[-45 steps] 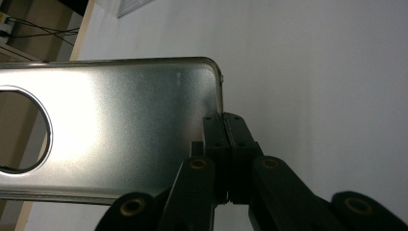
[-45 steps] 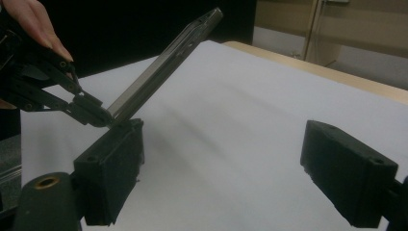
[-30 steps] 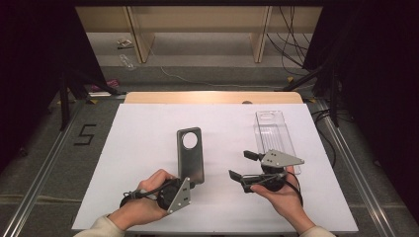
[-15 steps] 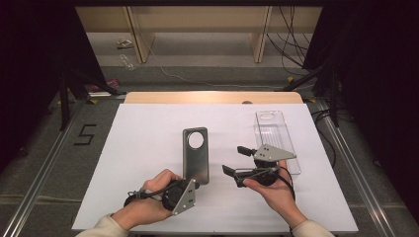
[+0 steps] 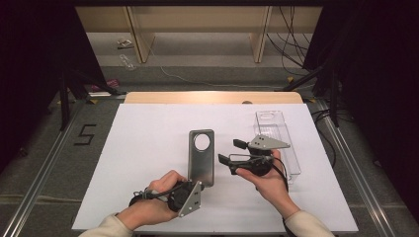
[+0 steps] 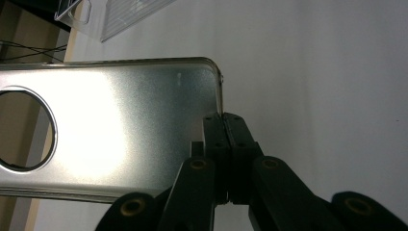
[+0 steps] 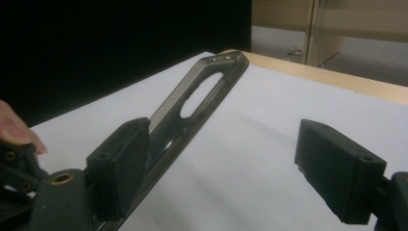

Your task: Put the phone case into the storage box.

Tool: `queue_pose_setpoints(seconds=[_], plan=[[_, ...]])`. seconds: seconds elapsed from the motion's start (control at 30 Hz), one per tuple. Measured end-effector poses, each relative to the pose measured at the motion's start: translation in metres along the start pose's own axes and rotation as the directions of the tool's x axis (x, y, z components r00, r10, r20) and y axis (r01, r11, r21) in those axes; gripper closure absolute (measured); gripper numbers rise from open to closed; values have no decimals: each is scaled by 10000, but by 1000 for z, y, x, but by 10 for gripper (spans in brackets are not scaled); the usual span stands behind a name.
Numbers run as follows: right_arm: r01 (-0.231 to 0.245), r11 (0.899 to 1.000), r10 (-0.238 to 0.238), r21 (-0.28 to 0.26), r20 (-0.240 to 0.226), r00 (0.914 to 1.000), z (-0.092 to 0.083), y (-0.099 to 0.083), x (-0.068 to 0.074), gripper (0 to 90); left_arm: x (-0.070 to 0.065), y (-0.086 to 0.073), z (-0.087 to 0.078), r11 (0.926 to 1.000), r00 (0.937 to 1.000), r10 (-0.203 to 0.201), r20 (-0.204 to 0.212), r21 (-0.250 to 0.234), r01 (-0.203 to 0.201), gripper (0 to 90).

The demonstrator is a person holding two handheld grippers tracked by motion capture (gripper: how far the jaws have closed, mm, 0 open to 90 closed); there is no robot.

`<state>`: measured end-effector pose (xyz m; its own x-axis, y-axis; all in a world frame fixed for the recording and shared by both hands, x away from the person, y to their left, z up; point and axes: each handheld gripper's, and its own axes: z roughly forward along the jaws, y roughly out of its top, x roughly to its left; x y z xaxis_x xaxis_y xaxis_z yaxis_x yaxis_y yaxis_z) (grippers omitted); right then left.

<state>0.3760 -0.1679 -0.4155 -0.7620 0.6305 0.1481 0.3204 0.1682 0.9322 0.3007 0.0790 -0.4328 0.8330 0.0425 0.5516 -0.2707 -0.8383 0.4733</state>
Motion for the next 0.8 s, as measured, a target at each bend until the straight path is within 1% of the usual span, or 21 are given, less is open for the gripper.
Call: queue_pose_setpoints(seconds=[0.03, 0.07, 0.13, 0.2, 0.23, 0.27, 0.3, 0.4, 0.5, 0.53, 0.57, 0.63, 0.7, 0.77, 0.8], plan=[[-28, 10000, 28, 24, 20, 10000, 2, 1, -1, 211, 0, 1, 0, 10000, 10000, -5, 15, 3, 5, 890], [-68, 10000, 68, 34, 45, 10000, 3, 2, -1, 211, -2, 1, 2, 9998, 9999, -137, -23, -151, 136, 890], [-151, 9999, 151, 4, 42, 9999, 6, 4, -2, 213, -2, 2, 2, 9999, 9999, -103, 44, -121, 104, 890], [-254, 9995, 251, 204, 177, 9995, 9, 7, -4, 222, -3, 4, 3, 9999, 9999, -60, 89, -138, 62, 890], [-254, 9995, 251, 204, 177, 9995, 9, 7, -4, 226, -3, 4, 4, 9999, 9999, -36, 102, -164, 38, 890], [-328, 9991, 322, 252, 219, 9992, 11, 8, -5, 229, -3, 5, 5, 9999, 9999, 27, 101, -167, -25, 890], [-445, 9987, 440, 253, 201, 9988, 12, 8, -6, 237, -4, 6, 5, 9999, 9999, 6, 130, -135, -4, 890], [-608, 9975, 599, 363, 256, 9979, 17, 9, -8, 253, -5, 8, 7, 9998, 9998, 92, 187, -175, -89, 890], [-796, 9957, 782, 472, 307, 9965, 21, 11, -11, 290, -5, 10, 8, 9997, 9997, 133, 205, -199, -129, 890], [-796, 9957, 782, 472, 307, 9965, 21, 11, -11, 290, -5, 10, 8, 9997, 9997, 133, 205, -199, -129, 890], [-855, 9951, 837, 505, 372, 9958, 22, 12, -12, 311, -5, 10, 8, 9996, 9998, 141, 171, -227, -137, 891], [-878, 9948, 859, 509, 394, 9955, 23, 12, -13, 326, -6, 10, 8, 9997, 9996, 138, 234, -226, -133, 890], [-900, 9940, 869, 615, 515, 9949, 24, 13, -14, 346, -6, 10, 9, 9997, 9996, 124, 270, -205, -119, 890], [-930, 9936, 898, 639, 515, 9946, 26, 13, -16, 386, -6, 10, 9, 9998, 9995, 123, 280, -190, -117, 890], [-930, 9936, 898, 639, 515, 9946, 26, 13, -16, 386, -6, 10, 9, 9998, 9995, 121, 286, -185, -115, 890]])
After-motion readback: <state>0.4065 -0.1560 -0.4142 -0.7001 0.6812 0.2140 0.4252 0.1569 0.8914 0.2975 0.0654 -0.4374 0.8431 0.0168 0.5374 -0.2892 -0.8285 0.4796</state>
